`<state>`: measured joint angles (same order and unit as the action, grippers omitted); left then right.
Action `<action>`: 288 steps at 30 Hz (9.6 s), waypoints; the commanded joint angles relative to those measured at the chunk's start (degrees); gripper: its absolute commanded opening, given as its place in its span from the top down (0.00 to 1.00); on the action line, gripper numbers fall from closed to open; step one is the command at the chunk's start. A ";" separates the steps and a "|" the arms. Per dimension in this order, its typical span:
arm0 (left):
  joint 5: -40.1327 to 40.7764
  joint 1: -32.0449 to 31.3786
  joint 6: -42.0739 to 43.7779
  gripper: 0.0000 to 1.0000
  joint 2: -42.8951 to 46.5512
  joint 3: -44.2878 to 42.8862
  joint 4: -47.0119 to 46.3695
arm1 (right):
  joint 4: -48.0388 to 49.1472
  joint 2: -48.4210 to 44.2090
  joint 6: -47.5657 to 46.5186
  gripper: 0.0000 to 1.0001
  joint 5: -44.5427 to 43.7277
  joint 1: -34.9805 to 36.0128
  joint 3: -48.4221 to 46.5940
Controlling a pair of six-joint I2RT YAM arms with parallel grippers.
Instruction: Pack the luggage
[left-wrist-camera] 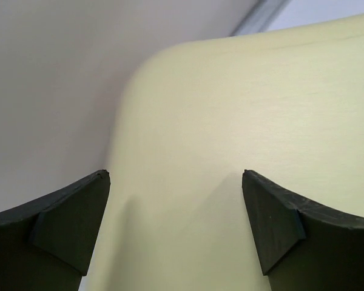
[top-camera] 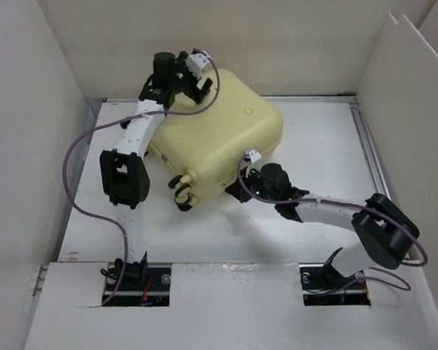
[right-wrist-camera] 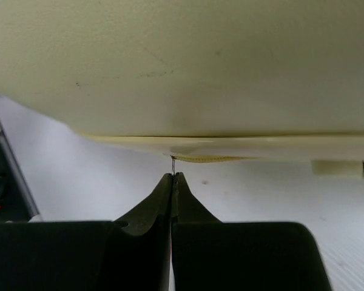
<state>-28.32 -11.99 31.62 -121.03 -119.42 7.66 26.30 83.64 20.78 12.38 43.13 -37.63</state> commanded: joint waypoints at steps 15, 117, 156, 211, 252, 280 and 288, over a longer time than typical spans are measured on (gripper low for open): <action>-6.83 7.07 37.21 0.00 52.28 36.08 53.86 | 4.19 11.28 7.44 1.00 0.98 3.54 -9.04; 10.91 16.66 -19.14 0.49 36.15 49.20 12.04 | 6.65 24.32 -8.30 1.00 39.56 -27.59 -28.04; 11.85 -12.97 16.36 0.22 44.48 50.85 31.63 | -10.82 1.36 1.30 1.00 -9.91 -3.14 -6.40; 49.95 -40.39 -8.59 0.83 13.19 54.73 13.34 | -8.11 6.89 -2.85 1.00 6.16 -23.62 -12.91; 20.58 -43.12 19.36 1.00 43.87 80.48 26.88 | -14.08 9.71 -12.51 1.00 -28.11 -27.13 -24.69; 23.75 -44.17 20.50 1.00 41.67 78.90 25.03 | -12.07 25.60 -19.20 1.00 -3.87 -31.18 -44.97; 25.50 -44.70 19.18 1.00 43.34 78.37 24.51 | -11.36 18.27 -20.50 0.73 15.70 -32.40 -35.54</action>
<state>2.50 -54.76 50.09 -76.95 -43.29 16.03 11.25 110.06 2.26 14.79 11.68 -78.13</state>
